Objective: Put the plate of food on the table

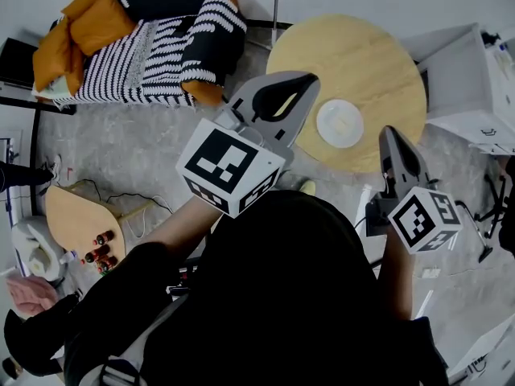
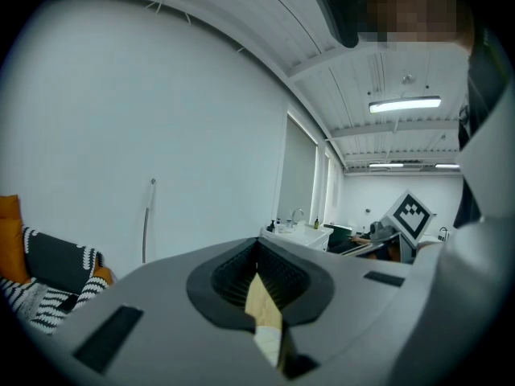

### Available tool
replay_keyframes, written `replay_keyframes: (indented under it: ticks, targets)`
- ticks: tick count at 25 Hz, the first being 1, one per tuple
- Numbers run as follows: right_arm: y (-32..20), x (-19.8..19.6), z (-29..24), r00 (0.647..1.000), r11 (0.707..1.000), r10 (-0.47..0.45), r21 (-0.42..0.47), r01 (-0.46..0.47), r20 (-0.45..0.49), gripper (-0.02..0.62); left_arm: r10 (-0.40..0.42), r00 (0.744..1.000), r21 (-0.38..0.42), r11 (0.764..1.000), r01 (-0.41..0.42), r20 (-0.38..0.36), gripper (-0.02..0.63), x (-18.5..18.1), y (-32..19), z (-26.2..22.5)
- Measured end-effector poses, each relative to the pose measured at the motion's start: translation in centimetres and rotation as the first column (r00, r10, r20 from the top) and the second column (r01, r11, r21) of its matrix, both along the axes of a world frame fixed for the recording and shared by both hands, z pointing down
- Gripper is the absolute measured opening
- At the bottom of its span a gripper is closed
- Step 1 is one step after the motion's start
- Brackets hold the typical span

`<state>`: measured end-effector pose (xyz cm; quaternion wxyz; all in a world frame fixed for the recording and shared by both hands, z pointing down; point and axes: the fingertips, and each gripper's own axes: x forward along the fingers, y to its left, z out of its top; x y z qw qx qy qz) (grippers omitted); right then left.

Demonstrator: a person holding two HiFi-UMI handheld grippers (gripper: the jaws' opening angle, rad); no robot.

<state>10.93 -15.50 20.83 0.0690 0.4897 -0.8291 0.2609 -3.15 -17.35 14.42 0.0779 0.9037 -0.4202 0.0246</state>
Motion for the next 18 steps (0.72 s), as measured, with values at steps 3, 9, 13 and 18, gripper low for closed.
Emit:
replay_keyframes:
  ticks: [3, 9, 13, 18]
  targets:
    - [0.18, 0.14, 0.18, 1.0, 1.0, -0.002, -0.006, 0.002, -0.002, 0.008, 0.003, 1.0, -0.003, 1.0, -0.003, 0.001, 0.005, 0.13, 0.22, 0.17]
    - [0.59, 0.17, 0.19, 1.0, 1.0, 0.002, -0.009, -0.002, -0.004, 0.008, -0.002, 1.0, -0.005, 1.0, 0.002, 0.0, 0.005, -0.23, 0.29, 0.15]
    - [0.59, 0.31, 0.4, 1.0, 1.0, 0.005, -0.011, -0.005, -0.009, 0.008, -0.008, 1.0, -0.001, 1.0, 0.008, -0.005, 0.005, -0.43, 0.04, 0.14]
    - [0.76, 0.12, 0.34, 1.0, 1.0, 0.003, -0.013, -0.004, -0.016, 0.008, -0.004, 1.0, -0.003, 1.0, 0.004, -0.002, 0.005, -0.46, 0.28, 0.15]
